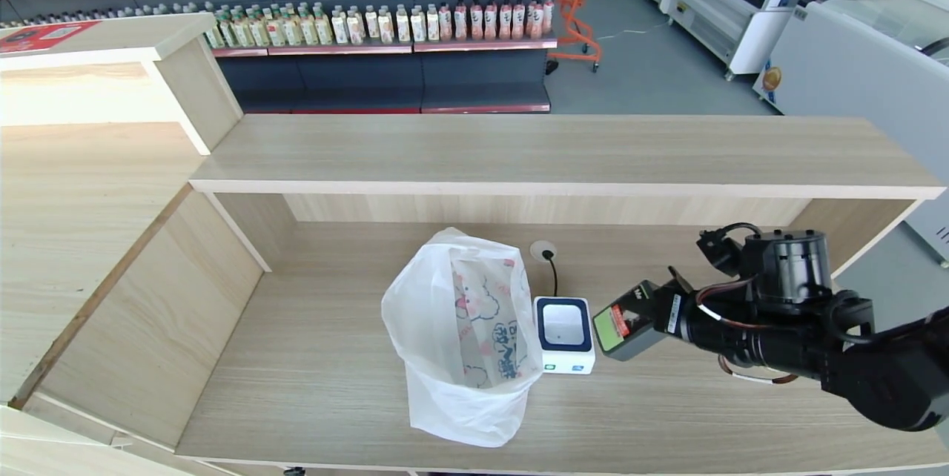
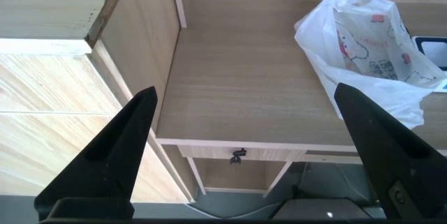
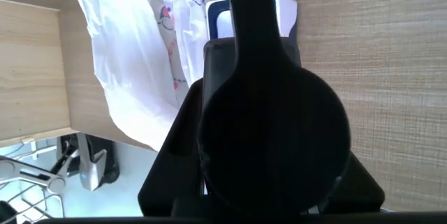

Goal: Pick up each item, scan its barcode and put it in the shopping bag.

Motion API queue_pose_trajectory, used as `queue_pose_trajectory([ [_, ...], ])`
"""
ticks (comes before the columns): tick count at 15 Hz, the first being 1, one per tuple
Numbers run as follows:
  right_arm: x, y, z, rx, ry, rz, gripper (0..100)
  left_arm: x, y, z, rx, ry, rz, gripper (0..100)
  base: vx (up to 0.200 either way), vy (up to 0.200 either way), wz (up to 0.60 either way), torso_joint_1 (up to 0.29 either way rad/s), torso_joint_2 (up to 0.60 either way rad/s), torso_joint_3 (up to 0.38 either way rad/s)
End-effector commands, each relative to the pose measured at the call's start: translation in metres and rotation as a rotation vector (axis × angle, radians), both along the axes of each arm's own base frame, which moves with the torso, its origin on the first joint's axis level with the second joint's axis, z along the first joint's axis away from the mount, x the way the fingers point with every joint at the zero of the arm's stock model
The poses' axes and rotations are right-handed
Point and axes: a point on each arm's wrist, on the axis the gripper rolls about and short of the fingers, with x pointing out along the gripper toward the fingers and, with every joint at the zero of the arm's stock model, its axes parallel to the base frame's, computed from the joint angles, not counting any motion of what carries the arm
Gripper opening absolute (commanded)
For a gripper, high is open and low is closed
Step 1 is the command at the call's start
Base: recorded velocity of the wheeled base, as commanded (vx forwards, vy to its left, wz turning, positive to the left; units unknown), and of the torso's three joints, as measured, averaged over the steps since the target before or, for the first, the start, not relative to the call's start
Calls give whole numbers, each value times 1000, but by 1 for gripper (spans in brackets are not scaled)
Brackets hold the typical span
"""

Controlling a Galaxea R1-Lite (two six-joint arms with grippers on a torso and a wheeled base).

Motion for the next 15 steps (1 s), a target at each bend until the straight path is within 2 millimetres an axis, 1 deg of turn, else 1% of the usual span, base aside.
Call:
queue_pose_trajectory([
  [1,8,11,-18,-11,30,24,0,0,0,0,0,2,2,100,0,0,0,0,0,0],
  [4,16,20,-32,-47,-7,70,0,0,0,0,0,2,0,100,0,0,0,0,0,0],
  [8,33,30,-54,-114,-56,121,0,0,0,0,0,2,2,100,0,0,0,0,0,0],
  [12,42,35,-54,-121,-79,132,0,0,0,0,0,2,0,100,0,0,0,0,0,0],
  [15,43,41,-53,-113,-88,147,0,0,0,0,0,2,0,100,0,0,0,0,0,0],
])
